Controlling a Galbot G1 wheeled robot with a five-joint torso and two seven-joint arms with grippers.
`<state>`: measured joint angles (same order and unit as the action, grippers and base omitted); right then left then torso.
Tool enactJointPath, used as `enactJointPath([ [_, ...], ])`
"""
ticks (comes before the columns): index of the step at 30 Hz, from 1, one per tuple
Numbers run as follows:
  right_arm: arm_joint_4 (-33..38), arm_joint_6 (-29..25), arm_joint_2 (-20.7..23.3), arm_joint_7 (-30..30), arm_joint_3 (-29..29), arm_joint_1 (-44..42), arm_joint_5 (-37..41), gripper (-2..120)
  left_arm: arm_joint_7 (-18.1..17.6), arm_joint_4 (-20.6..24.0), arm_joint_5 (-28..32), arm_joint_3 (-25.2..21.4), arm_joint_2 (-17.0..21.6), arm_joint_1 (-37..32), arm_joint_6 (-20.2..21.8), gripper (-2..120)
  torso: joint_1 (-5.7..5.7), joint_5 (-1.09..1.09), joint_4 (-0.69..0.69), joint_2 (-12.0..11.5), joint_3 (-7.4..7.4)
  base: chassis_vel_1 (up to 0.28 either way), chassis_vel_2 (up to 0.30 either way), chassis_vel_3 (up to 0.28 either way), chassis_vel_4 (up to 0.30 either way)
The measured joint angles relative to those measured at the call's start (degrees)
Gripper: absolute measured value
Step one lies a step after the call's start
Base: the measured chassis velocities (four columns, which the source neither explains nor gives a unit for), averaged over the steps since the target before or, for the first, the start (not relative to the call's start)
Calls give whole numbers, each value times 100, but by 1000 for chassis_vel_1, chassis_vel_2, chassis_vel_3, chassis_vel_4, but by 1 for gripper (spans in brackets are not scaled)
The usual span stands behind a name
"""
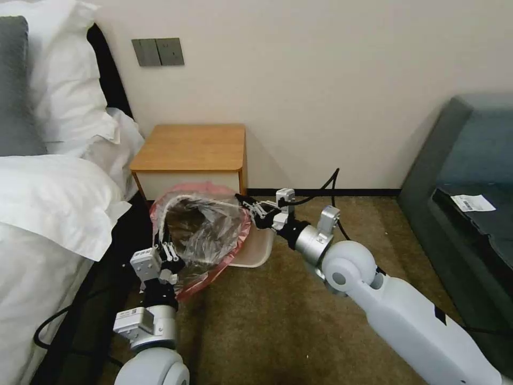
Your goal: Pick up the garbage bag from the table and place it over the trash can.
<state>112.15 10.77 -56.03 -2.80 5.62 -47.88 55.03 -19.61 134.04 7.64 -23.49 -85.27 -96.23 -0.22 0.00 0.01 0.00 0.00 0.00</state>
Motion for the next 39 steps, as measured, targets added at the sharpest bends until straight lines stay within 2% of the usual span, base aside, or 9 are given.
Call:
enactJointPath([
  [8,72,-65,241,-123,-340,-264,-47,0,-9,255,70,-30,10,-39,13,3,0,0,0,0,0,0,0,0,0],
  [19,111,-140,322,-207,-564,-502,-137,0,-99,209,306,-65,-31,103,91,3,0,-1,0,0,0,0,0,0,0],
  [23,135,-176,318,-277,-656,-661,-235,0,-184,209,691,-80,-33,217,260,3,0,-1,0,0,0,0,0,0,0],
  [27,154,-205,295,-368,-793,-875,-351,0,-365,396,1327,-93,-40,296,591,3,0,-1,0,0,0,0,0,0,0],
  [39,61,-321,272,-504,-882,-1049,-759,0,-703,690,2193,-100,-87,461,1042,3,0,-1,0,0,0,0,0,0,0],
])
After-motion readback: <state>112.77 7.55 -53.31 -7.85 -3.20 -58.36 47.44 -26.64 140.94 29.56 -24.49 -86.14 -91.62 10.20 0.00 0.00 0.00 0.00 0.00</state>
